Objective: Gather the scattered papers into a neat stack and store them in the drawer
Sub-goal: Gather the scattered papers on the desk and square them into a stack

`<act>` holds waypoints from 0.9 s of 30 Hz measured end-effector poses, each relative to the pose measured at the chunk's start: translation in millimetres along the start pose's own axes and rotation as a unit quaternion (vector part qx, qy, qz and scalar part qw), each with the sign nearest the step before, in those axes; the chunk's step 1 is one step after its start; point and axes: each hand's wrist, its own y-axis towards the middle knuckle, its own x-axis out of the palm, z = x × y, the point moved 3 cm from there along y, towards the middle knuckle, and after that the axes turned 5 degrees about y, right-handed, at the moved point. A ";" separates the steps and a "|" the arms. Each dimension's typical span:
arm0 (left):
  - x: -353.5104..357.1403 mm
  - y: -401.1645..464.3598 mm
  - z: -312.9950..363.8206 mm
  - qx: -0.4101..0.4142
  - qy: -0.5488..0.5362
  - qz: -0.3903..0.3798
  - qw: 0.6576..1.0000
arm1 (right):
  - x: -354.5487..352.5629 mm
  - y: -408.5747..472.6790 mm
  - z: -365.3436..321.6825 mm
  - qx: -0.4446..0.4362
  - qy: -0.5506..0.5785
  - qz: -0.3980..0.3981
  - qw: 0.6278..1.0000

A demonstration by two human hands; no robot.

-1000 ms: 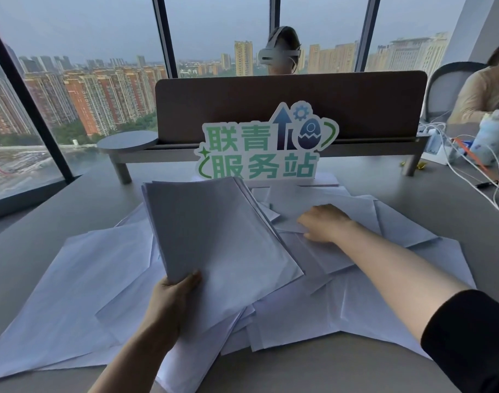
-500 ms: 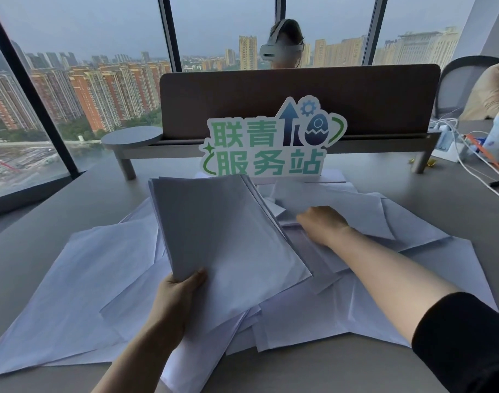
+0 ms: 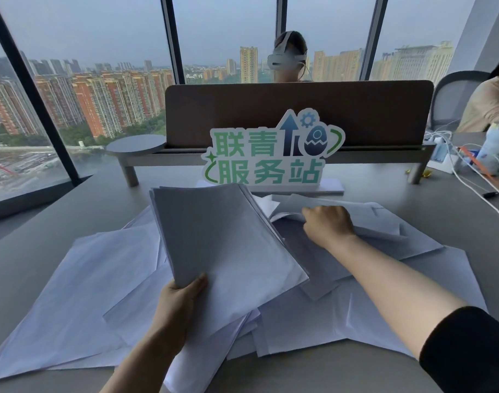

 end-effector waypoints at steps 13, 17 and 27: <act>-3.0 -15.8 4.9 0.048 0.015 -0.004 0.999 | -73.3 -37.4 17.6 0.138 0.165 0.059 0.975; -3.5 -30.5 10.1 0.062 -0.014 -0.040 0.997 | -98.0 -44.0 1.2 0.138 0.214 0.078 0.964; -14.0 -51.2 15.2 0.061 -0.004 -0.050 0.997 | -108.3 -62.8 -87.9 0.053 0.306 0.085 0.947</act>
